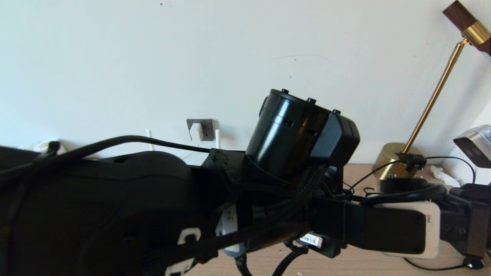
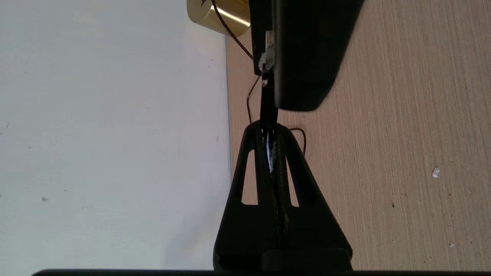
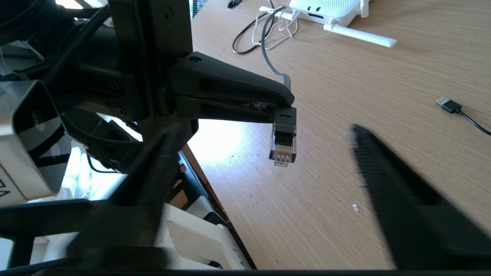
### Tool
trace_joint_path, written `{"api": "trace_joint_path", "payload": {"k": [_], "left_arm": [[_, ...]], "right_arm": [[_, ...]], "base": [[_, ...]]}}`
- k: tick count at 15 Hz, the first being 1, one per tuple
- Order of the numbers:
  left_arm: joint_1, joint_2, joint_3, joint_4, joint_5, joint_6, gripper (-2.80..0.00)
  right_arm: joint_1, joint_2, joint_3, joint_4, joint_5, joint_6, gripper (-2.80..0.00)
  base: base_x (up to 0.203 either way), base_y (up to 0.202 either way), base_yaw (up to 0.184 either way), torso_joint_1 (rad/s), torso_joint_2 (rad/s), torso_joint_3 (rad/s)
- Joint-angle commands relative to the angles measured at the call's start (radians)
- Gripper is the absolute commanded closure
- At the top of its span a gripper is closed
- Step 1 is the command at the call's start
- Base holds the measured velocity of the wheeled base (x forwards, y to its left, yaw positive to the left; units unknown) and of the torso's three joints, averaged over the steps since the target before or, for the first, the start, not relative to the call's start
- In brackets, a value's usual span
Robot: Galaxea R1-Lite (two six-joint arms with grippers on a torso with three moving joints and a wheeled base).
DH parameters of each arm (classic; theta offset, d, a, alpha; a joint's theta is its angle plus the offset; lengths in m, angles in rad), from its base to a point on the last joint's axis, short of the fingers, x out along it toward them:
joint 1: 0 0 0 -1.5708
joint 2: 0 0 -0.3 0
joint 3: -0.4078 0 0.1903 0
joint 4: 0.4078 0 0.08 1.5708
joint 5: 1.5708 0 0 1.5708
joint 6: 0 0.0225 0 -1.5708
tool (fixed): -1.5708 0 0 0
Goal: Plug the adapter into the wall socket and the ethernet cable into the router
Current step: Hand it to the other hand
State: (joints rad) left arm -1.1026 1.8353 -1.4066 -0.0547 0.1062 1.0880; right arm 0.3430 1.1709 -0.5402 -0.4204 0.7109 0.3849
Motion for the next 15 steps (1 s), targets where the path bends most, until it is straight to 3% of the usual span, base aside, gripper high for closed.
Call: {"api": "trace_joint_path", "payload": {"k": [1, 14, 15], "left_arm": [[0.000, -0.002, 0.003, -0.001, 0.001, 0.009, 0.00], [-0.006, -0.004, 0.011, -0.002, -0.014, 0.013, 0.00], [-0.006, -0.004, 0.011, -0.009, -0.023, 0.013, -2.80]], "right_arm": [[0.002, 0.006, 0.000, -0.003, 0.004, 0.002, 0.00], [0.002, 0.015, 0.000, -0.005, 0.004, 0.000, 0.00], [0.002, 0.015, 0.002, -0.005, 0.004, 0.000, 0.00]], "base": [[0.000, 0.000, 0.000, 0.000, 0.00, 0.000], [0.000, 0.000, 0.000, 0.000, 0.00, 0.000], [0.000, 0.000, 0.000, 0.000, 0.00, 0.000]]}}
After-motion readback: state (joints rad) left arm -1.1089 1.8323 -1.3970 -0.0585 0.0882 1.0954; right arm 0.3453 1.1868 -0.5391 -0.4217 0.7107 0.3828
